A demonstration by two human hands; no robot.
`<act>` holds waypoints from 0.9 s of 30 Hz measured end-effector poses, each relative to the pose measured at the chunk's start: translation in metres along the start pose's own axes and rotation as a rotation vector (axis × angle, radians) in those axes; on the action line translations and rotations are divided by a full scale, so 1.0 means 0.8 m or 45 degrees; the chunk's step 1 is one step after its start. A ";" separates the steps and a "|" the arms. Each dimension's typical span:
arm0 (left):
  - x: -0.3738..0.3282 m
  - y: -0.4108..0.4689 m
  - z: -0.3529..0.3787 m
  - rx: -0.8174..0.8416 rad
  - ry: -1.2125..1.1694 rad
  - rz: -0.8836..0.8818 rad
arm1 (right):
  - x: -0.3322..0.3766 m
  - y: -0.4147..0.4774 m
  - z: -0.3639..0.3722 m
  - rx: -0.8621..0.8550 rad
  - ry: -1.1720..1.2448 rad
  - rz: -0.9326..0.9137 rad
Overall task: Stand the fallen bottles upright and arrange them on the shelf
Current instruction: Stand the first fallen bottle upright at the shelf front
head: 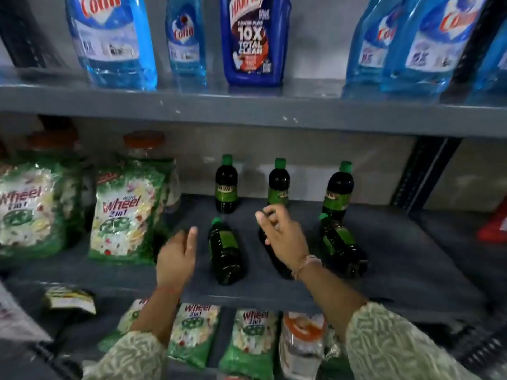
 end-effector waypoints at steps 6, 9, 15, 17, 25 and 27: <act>0.088 0.019 0.059 0.327 0.749 -0.058 | -0.051 0.032 0.084 0.571 -0.198 0.395; 0.090 0.027 0.069 0.333 0.888 -0.057 | -0.066 0.043 0.116 0.556 -0.074 0.551; 0.099 0.030 0.071 0.309 0.938 -0.003 | -0.094 0.052 0.162 0.536 -0.082 0.686; 0.099 0.029 0.072 0.285 0.913 0.013 | -0.096 0.055 0.157 0.448 -0.058 0.647; 0.102 0.029 0.072 0.306 0.906 -0.010 | -0.079 0.086 0.107 0.095 -0.048 0.283; 0.100 0.028 0.073 0.320 0.918 -0.017 | -0.079 0.088 0.101 0.098 -0.043 0.219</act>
Point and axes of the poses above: each hand's wrist, its own y-axis towards the middle knuckle, its own z-axis out of the palm, x = y × z, the point moved 4 cm from there along y, towards the middle knuckle, and after that the axes turned 12 degrees about -z, right-handed, at the moved point
